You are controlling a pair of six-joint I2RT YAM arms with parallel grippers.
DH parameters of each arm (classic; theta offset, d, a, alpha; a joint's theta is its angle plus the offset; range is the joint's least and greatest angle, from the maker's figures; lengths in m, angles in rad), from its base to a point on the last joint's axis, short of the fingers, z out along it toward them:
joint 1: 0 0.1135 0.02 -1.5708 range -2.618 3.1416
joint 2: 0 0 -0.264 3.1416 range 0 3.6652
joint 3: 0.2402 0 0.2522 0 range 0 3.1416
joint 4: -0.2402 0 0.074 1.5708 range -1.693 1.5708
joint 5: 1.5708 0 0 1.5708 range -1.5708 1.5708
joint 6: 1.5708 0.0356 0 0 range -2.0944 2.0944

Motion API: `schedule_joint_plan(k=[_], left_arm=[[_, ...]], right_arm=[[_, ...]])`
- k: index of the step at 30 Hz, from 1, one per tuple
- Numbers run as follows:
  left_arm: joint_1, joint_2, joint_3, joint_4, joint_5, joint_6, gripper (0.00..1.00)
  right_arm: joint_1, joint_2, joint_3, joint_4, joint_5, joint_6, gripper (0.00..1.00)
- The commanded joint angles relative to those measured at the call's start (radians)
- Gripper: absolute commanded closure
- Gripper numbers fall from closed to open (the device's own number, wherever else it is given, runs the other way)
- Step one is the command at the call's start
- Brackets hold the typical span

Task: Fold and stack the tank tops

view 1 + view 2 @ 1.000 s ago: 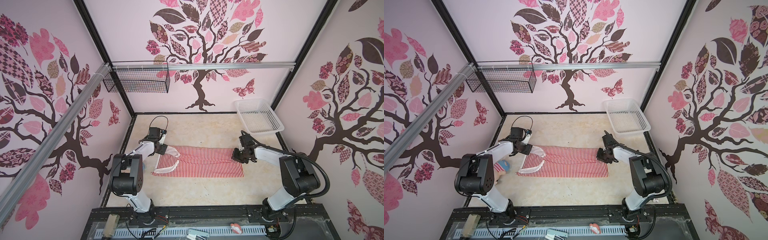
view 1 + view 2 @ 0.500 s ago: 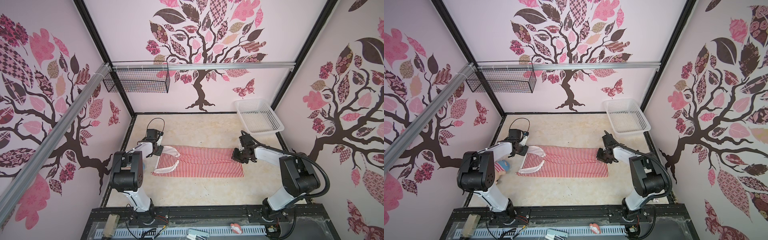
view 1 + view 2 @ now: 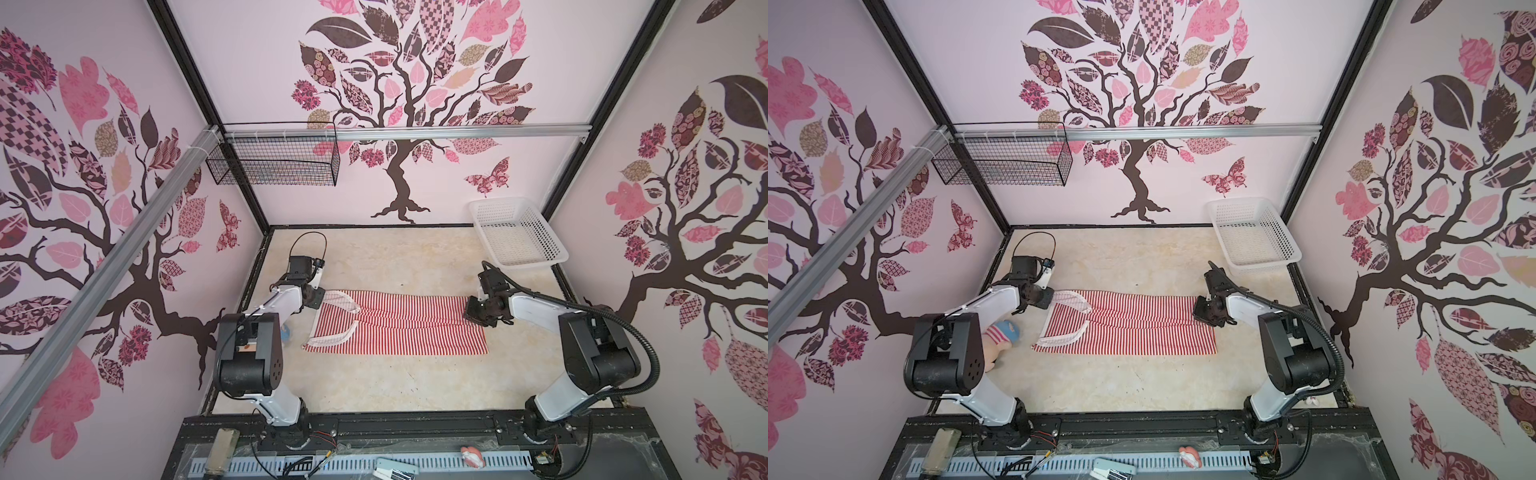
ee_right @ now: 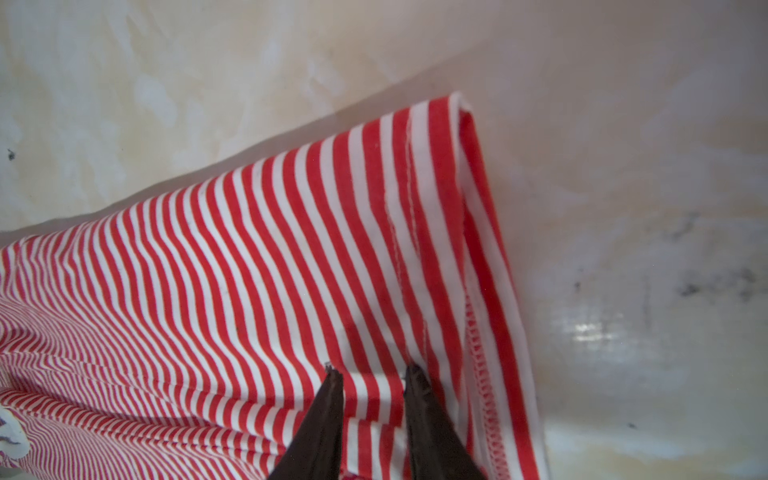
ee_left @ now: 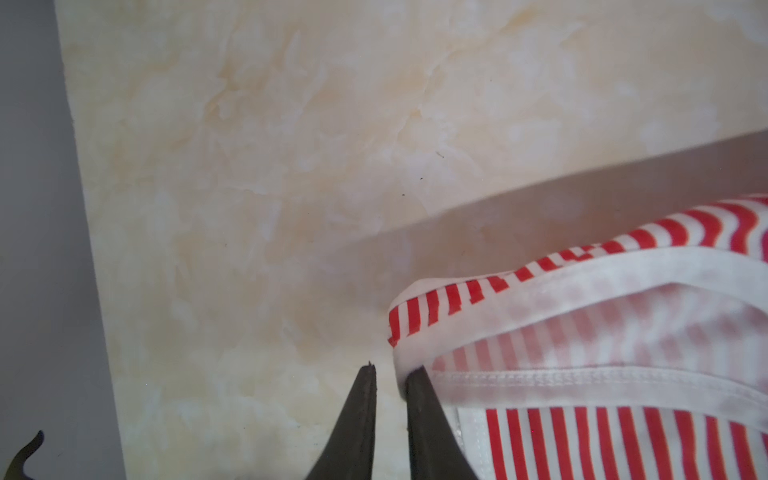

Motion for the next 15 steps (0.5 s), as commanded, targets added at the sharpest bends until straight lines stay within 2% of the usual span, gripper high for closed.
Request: schedule_joint_plan(k=[1,8,15], left_arm=[[0.005,-0.048,-0.030,0.001,-0.001,0.005,0.82],[0.004,-0.082,-0.076,-0.009,0.008,0.027,0.82],[0.004,-0.041,-0.102,-0.009,-0.006,0.047,0.83]], right_arm=[[-0.009,0.003,-0.006,-0.053,0.059,-0.011,0.71],[-0.016,0.004,-0.015,-0.059,0.074,-0.015,0.71],[-0.018,-0.003,-0.003,-0.068,0.083,-0.020,0.71]])
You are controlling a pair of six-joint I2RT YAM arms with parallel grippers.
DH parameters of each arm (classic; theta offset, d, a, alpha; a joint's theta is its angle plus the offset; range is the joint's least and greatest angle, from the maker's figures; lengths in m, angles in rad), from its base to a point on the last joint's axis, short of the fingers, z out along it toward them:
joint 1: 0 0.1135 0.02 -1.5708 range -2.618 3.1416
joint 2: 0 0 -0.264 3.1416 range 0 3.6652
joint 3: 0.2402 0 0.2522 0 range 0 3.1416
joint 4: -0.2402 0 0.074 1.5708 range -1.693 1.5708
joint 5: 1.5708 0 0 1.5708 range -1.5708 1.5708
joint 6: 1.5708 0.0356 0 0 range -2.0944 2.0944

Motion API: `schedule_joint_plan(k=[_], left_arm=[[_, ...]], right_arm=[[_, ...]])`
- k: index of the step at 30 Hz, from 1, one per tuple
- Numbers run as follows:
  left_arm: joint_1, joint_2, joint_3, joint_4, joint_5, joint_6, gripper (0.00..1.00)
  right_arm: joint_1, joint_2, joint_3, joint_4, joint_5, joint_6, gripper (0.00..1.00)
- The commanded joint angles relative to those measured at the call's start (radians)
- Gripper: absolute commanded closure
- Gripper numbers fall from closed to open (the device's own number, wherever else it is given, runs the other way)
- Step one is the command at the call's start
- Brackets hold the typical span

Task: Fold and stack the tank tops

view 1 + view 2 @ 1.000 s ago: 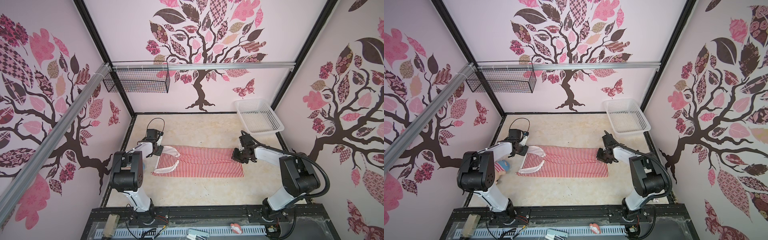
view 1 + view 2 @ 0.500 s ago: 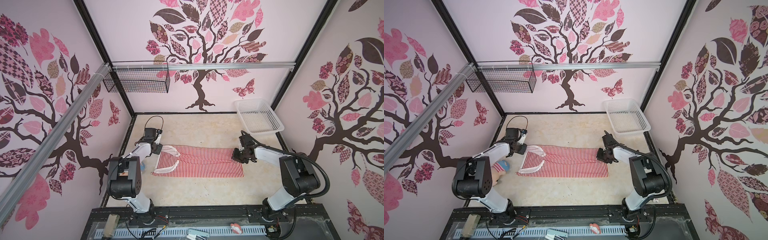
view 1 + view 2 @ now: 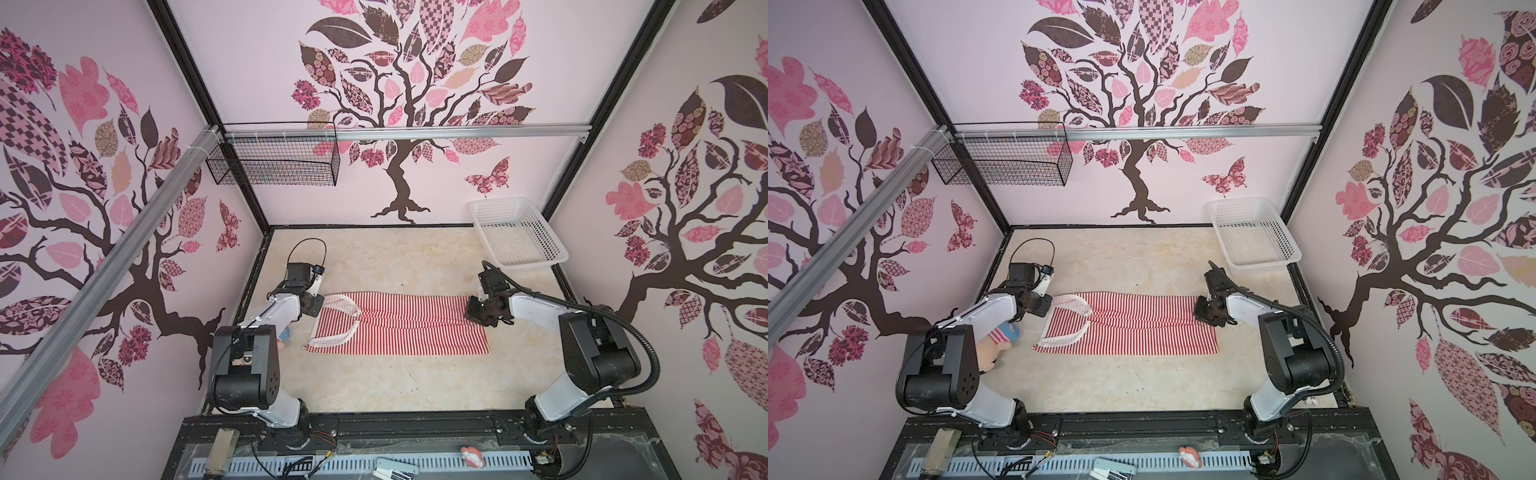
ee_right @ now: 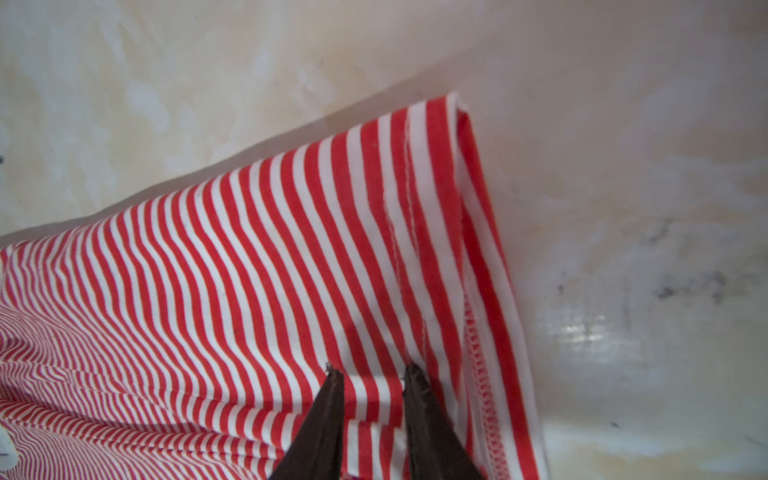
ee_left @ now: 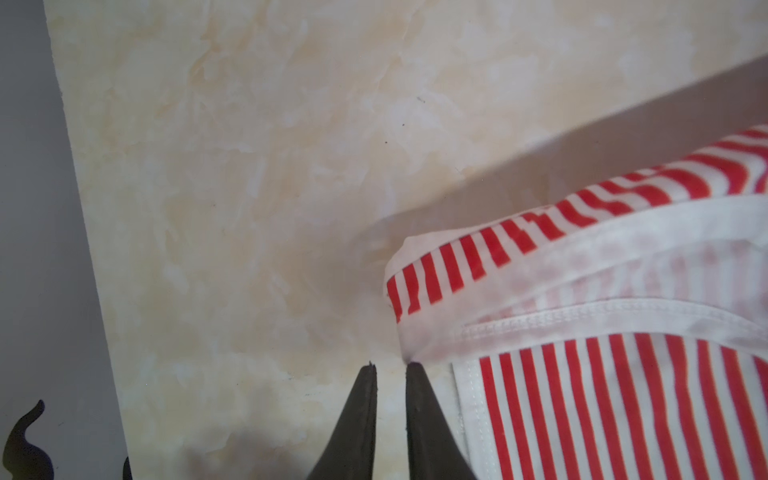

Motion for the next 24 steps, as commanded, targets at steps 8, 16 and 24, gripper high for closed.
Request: schedule_joint_plan(k=[8,16,24], left_arm=[[0.004,0.027,-0.044,0.029,-0.033,0.025,0.90],[-0.035,-0.214,-0.100,-0.017,0.156,-0.012,0.55],[-0.347,-0.290,-0.151,0.001,0.149,0.050,0.42]], right_arm=[[-0.019,0.003,0.008,-0.067,0.062,-0.011,0.71],[-0.020,-0.018,0.014,-0.063,0.026,-0.013,0.63],[-0.019,-0.001,0.008,-0.050,0.007,-0.011,0.62]])
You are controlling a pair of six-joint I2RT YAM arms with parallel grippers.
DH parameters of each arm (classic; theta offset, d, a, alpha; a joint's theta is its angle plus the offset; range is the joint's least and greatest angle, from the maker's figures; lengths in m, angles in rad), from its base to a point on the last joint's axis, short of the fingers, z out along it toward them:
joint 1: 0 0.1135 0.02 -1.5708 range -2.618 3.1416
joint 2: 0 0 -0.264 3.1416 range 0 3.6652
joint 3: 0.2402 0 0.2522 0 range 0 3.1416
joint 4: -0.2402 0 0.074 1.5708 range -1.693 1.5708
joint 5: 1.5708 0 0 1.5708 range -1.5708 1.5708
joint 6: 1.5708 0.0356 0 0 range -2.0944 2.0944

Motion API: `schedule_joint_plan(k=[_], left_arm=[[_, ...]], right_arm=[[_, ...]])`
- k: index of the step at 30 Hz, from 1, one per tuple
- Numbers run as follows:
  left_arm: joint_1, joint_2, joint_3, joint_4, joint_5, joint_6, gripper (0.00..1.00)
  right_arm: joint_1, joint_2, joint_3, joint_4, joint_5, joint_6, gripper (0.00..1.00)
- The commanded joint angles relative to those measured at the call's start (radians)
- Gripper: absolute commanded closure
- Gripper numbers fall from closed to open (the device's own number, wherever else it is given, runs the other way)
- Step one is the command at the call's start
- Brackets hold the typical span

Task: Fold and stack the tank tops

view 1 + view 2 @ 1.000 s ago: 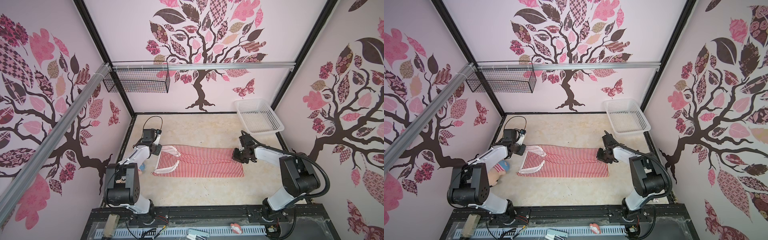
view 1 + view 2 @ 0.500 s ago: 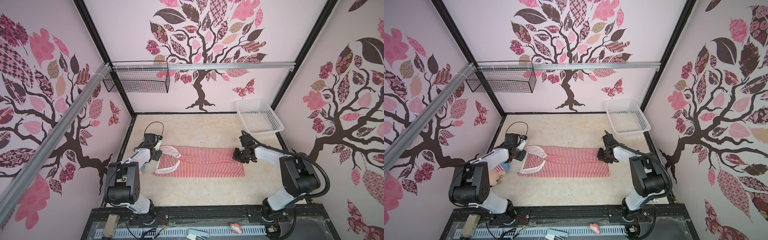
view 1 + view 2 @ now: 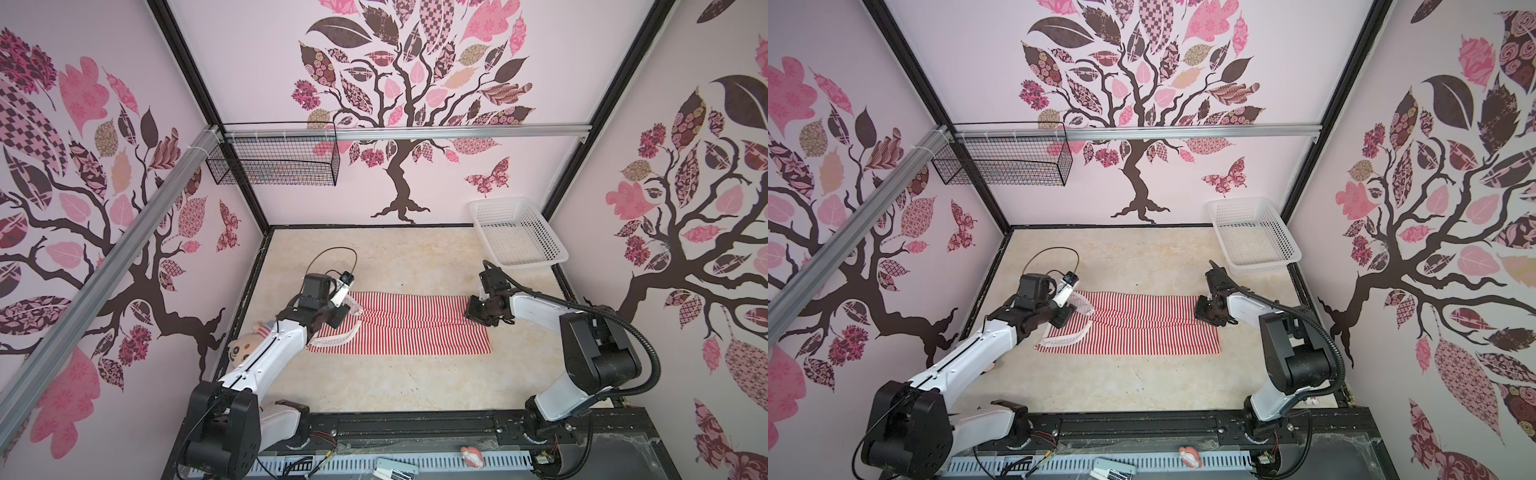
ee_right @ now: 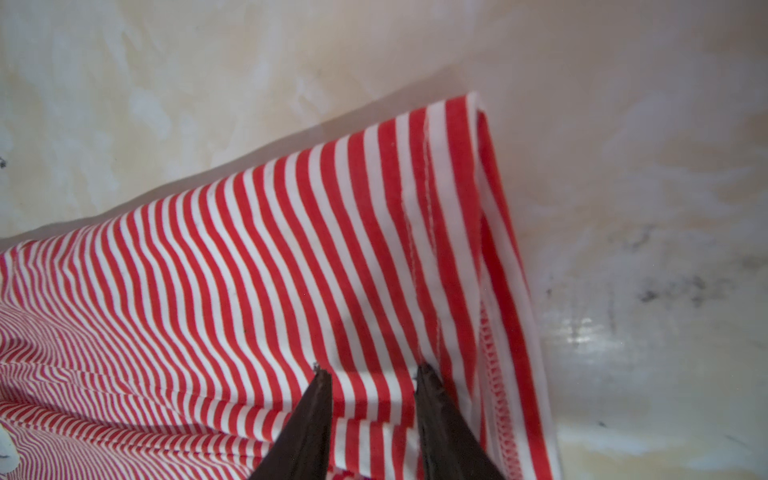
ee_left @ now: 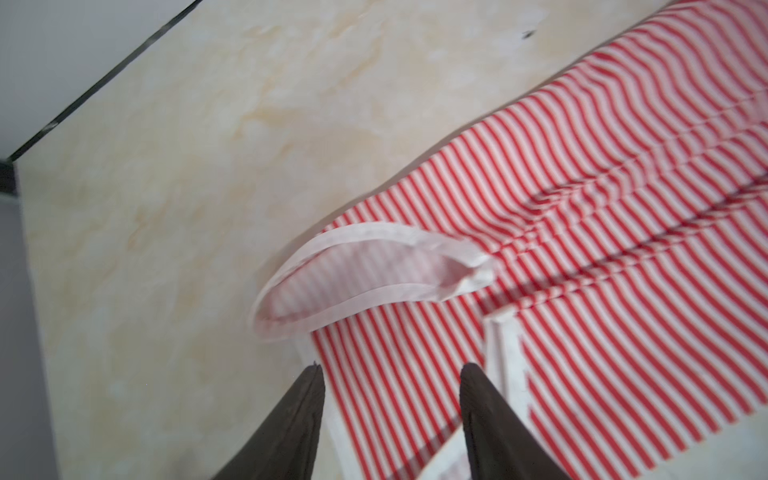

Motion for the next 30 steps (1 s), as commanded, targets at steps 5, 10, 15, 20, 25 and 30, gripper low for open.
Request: schedule_joint_plan(k=[5,10,15,20,25,30], left_arm=[[-0.068,0.189,0.084,-0.019,-0.009,0.050,0.42],[-0.072,0.288,0.156,-0.021,0.025,0.057,0.42],[-0.076,0.352,0.202,-0.040,0.041,0.061,0.42],[-0.081,0.386,0.224,-0.076,0.050,0.067,0.43],[-0.081,0.357,0.202,-0.078,0.067,0.076,0.42],[-0.081,0.417,0.226,-0.070,0.003,0.076,0.44]], right_arm=[[-0.012,0.007,0.009,-0.040,-0.005,0.001,0.62],[-0.012,0.003,0.010,-0.040,-0.002,0.001,0.61],[-0.012,0.003,0.012,-0.039,0.001,0.001,0.61],[-0.012,0.003,0.012,-0.037,0.002,0.003,0.61],[-0.013,0.008,0.010,-0.028,-0.006,0.006,0.61],[-0.012,0.009,0.007,-0.025,-0.010,0.007,0.61]])
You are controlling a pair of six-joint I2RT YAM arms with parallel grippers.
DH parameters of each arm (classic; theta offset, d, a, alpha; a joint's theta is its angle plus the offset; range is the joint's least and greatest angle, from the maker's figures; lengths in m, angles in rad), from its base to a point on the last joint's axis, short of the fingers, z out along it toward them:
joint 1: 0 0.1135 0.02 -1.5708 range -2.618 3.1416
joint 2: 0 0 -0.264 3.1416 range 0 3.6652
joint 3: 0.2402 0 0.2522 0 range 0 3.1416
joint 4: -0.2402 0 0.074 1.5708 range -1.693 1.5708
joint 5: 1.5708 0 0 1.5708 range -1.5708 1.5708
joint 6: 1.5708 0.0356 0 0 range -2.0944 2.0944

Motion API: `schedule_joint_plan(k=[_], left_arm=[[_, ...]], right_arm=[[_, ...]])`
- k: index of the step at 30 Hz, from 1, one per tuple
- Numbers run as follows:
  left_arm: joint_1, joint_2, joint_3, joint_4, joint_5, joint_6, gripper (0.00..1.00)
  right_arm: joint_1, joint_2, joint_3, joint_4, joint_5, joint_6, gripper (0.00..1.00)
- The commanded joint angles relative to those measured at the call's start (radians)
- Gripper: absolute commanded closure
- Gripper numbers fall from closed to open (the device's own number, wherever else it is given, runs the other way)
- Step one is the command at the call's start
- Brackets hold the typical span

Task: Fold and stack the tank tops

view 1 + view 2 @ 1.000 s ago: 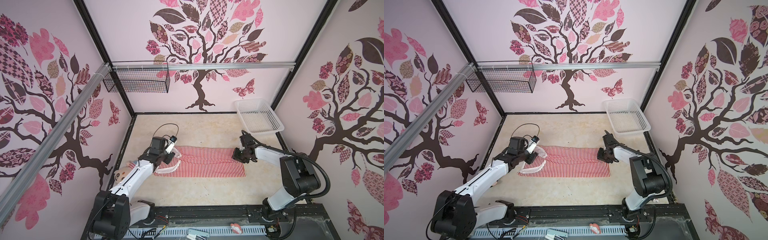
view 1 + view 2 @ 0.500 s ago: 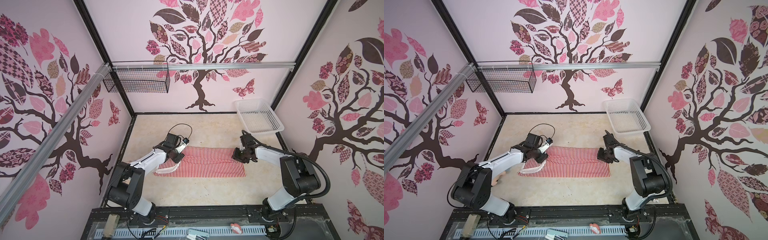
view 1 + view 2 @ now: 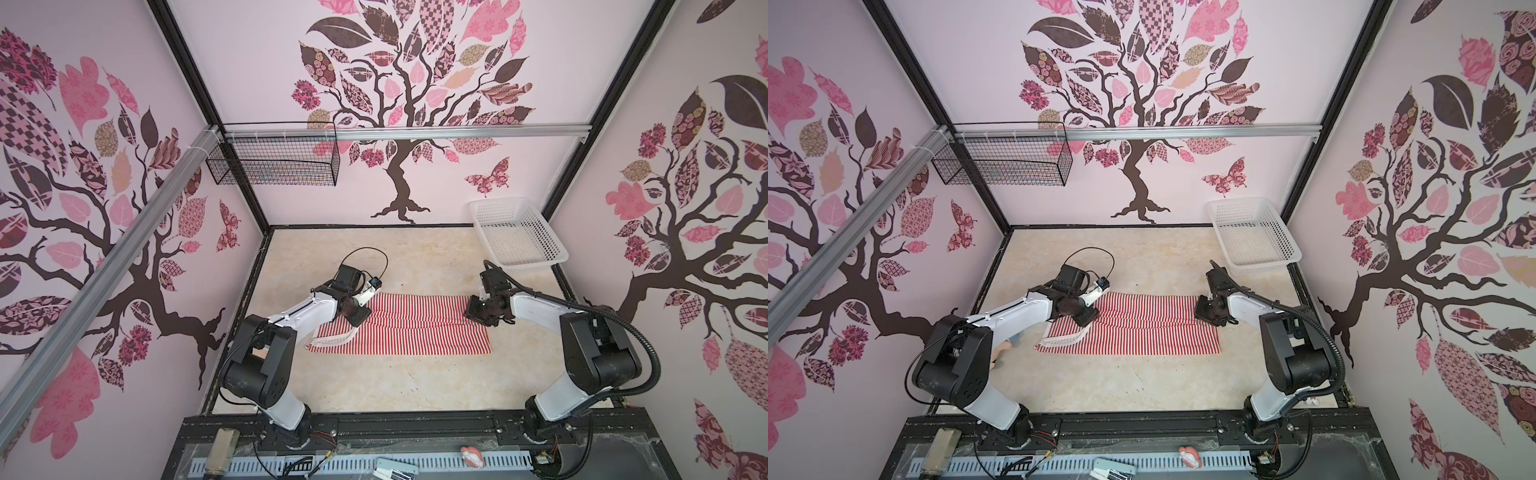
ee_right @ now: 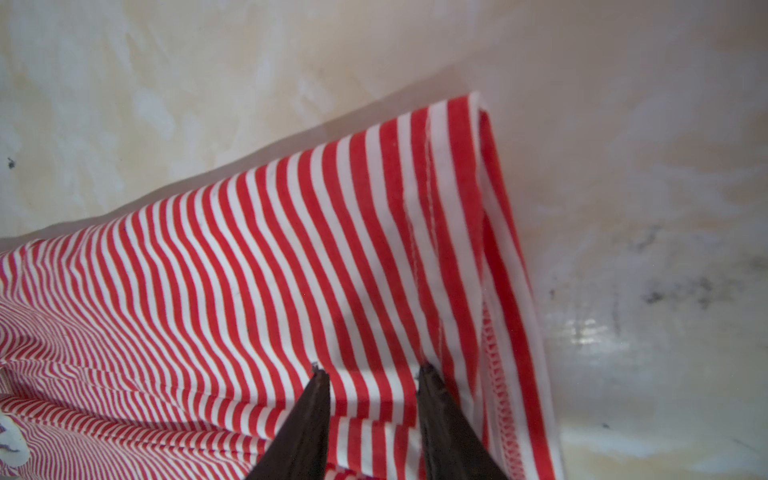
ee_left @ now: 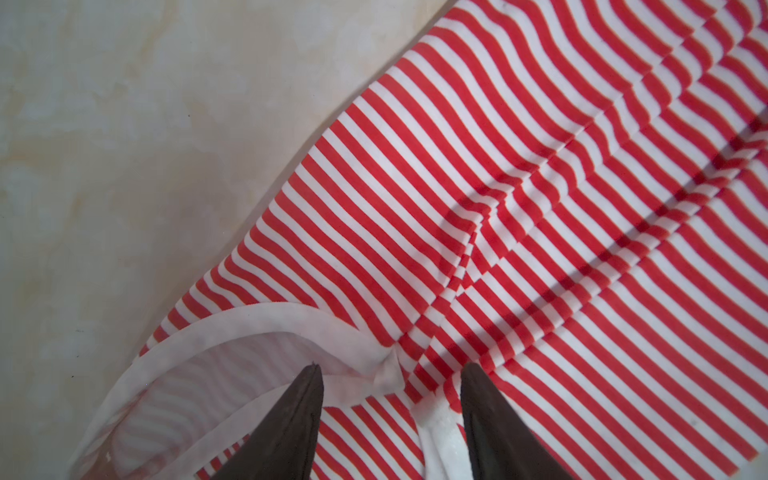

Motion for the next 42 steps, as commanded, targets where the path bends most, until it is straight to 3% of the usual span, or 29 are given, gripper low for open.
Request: schedule_joint_plan(k=[1,6,14,25,37,40,42], left_arm=[[-0.003,0.042,0.027,0.002,-0.028,0.013,0.45],[-0.003,0.060,0.053,-0.004,-0.023,0.014,0.54],[-0.003,0.024,0.068,-0.044,0.015,0.014,1.00],[-0.003,-0.099,-0.024,-0.050,0.024,0.032,1.00],[-0.005,0.021,-0.067,-0.035,-0.021,0.067,0.96],[-0.005,0.040,-0.064,-0.017,-0.067,0.051,0.79],[-0.005,0.045,-0.060,-0.008,-0.107,0.041,0.77]], right_arm=[[-0.008,0.008,0.005,-0.027,0.007,0.006,0.61],[-0.007,0.002,0.002,-0.029,0.011,0.005,0.63],[-0.007,0.001,0.001,-0.027,0.011,0.010,0.65],[-0.007,-0.002,-0.003,-0.026,0.017,0.011,0.66],[-0.007,-0.009,-0.003,-0.033,0.022,0.008,0.66],[-0.007,-0.010,0.000,-0.035,0.017,0.005,0.66],[-0.007,-0.017,0.003,-0.040,0.017,0.007,0.65]])
